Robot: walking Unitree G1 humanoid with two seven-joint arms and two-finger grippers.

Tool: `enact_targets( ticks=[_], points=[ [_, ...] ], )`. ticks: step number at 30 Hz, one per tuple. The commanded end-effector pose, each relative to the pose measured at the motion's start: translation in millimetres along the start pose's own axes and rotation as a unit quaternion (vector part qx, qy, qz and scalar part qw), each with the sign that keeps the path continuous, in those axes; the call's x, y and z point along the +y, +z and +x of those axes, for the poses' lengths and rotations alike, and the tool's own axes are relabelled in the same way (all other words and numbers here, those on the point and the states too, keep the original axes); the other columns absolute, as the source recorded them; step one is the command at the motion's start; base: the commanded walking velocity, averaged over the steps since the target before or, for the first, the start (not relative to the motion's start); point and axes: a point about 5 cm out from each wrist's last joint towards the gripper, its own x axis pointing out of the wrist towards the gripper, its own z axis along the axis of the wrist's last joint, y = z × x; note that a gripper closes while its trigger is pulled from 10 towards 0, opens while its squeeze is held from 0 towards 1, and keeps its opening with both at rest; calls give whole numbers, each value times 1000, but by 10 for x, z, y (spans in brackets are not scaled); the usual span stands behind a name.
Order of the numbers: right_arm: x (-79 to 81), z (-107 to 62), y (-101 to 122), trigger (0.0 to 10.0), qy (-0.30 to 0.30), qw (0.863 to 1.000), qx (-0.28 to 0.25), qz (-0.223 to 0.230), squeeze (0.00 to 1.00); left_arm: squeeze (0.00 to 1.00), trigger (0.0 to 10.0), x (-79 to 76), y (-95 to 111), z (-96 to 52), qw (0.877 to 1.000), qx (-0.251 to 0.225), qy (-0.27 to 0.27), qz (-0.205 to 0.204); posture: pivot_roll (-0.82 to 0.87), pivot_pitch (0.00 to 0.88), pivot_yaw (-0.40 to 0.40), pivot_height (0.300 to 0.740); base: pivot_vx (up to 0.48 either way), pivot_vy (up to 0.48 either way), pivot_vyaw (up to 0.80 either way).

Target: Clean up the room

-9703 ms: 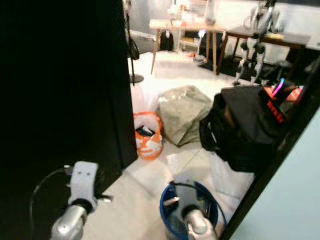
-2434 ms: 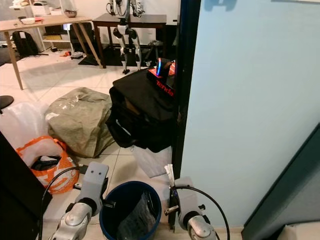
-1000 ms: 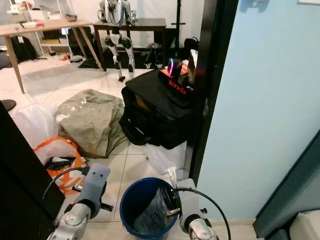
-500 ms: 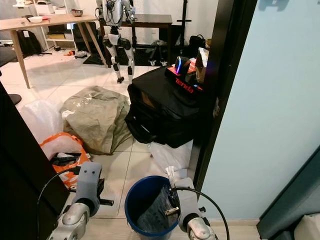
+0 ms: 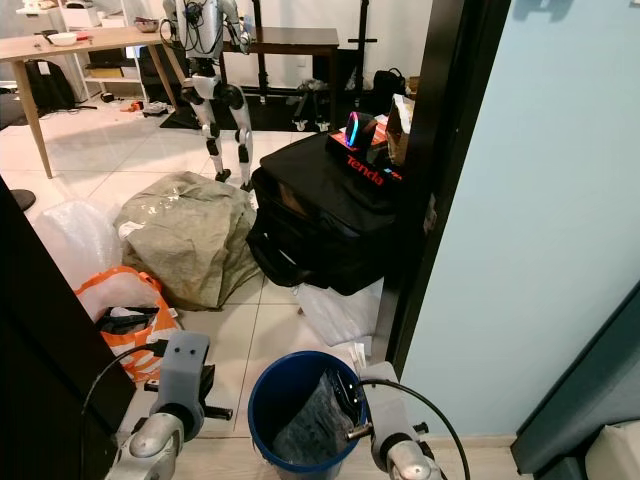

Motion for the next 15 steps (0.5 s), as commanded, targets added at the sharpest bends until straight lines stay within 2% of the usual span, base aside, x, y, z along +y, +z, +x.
enact_targets(
  ticks=[1, 7, 15],
  points=[
    [12, -21, -72, 10000, 3, 1000, 16, -2, 0, 0, 10000, -38, -62, -17, 1000, 9, -6, -3, 56, 92, -34, 740, 0, 0, 0],
    [18, -16, -62, 10000, 4, 1000, 16, -2, 0, 0, 10000, -46, -45, -14, 1000, 5, -9, -8, 56, 91, -36, 740, 0, 0, 0],
    [39, 3, -34, 10000, 7, 1000, 14, -2, 0, 0, 10000, -25, -29, -22, 1000, -4, -9, -10, 61, 78, -40, 740, 292, 0, 0]
  ],
)
